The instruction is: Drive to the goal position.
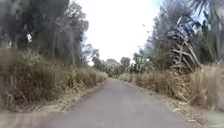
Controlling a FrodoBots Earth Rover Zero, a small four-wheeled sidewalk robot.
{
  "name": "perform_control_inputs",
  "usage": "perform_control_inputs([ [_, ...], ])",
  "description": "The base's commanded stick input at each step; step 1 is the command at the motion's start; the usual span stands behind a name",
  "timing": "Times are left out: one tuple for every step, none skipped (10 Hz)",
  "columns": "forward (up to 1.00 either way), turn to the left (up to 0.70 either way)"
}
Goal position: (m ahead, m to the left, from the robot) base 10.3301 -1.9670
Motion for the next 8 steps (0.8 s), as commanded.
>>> perform_control_inputs([
  [0.85, 0.00],
  [0.85, 0.00],
  [0.85, 0.00],
  [0.85, 0.00],
  [0.85, 0.00],
  [0.85, 0.00],
  [0.85, 0.00],
  [0.85, 0.00],
])
